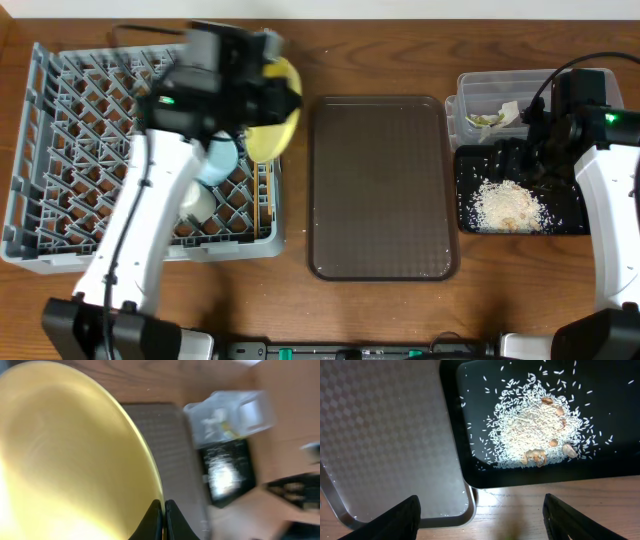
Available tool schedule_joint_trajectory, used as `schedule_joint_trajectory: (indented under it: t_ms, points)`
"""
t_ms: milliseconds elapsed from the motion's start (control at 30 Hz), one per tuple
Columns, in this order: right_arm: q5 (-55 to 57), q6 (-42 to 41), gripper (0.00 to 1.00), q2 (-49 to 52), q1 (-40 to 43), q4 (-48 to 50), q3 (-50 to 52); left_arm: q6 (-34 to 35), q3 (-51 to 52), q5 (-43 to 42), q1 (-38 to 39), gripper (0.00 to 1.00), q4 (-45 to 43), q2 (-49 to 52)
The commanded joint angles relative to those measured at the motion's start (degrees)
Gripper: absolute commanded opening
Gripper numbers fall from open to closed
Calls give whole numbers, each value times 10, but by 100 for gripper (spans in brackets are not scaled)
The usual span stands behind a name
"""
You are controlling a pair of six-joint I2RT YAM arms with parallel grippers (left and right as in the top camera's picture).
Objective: Sort waste into correct bins and load items into the dishwasher rack
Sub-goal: 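Lift the yellow plate and carry it over the dish rack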
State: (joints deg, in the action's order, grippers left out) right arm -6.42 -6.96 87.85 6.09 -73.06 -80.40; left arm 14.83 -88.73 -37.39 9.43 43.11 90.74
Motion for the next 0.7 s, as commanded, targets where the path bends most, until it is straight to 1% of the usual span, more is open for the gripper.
schedule_joint_trajectory:
  t_ms: [0,67,167,300,533,667]
  points:
    - [2,4,76,0,3,0,-2,25,-3,-211,-63,6,2,17]
    - [2,4,76,0,3,0,-2,31,-3,-242,-97,6,2,29]
    - [2,4,76,0,3,0,-2,35,-2,-250,-134,6,4,46]
    - [2,4,76,0,3,0,-2,35,-2,-252,-162,6,6,78]
    - [2,4,76,0,3,0,-2,35,2,-252,-173,6,10,140]
    - [2,4,76,0,3,-2,-2,37,2,-252,-175,6,10,156]
